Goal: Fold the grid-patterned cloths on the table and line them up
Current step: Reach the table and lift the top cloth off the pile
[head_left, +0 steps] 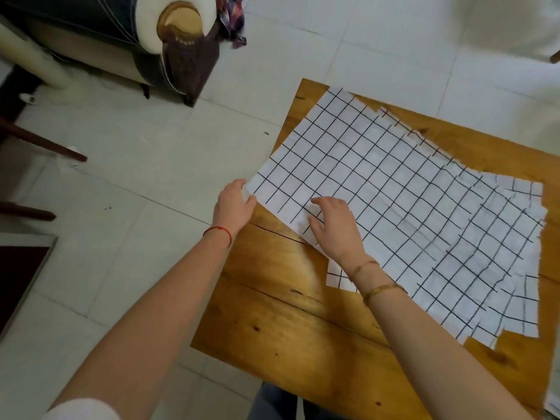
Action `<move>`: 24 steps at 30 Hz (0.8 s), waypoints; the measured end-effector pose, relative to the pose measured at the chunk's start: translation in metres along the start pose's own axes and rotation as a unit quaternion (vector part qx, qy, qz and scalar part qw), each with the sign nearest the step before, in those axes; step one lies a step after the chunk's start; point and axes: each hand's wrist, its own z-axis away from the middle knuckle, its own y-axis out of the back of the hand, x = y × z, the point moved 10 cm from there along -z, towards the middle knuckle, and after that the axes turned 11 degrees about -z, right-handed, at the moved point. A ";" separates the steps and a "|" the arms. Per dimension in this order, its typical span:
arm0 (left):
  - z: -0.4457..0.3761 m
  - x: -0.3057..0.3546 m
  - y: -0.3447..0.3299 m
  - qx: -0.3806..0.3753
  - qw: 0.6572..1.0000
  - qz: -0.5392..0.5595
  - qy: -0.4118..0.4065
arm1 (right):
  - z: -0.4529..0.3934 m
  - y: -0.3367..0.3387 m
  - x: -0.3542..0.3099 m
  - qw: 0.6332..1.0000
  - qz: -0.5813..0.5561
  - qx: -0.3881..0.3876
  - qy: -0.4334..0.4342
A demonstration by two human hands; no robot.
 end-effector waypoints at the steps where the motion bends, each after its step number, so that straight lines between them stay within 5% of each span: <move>1: -0.007 -0.002 -0.005 -0.005 1.000 0.000 0.008 | -0.004 -0.004 0.002 1.000 0.002 -0.001 0.004; 14: -0.023 -0.014 -0.009 0.044 0.996 0.040 0.060 | 0.000 -0.020 0.016 1.000 -0.020 0.020 0.001; 24: 0.057 0.058 -0.003 -0.076 0.983 0.166 -0.002 | 0.022 -0.013 -0.032 0.994 -0.111 0.024 0.004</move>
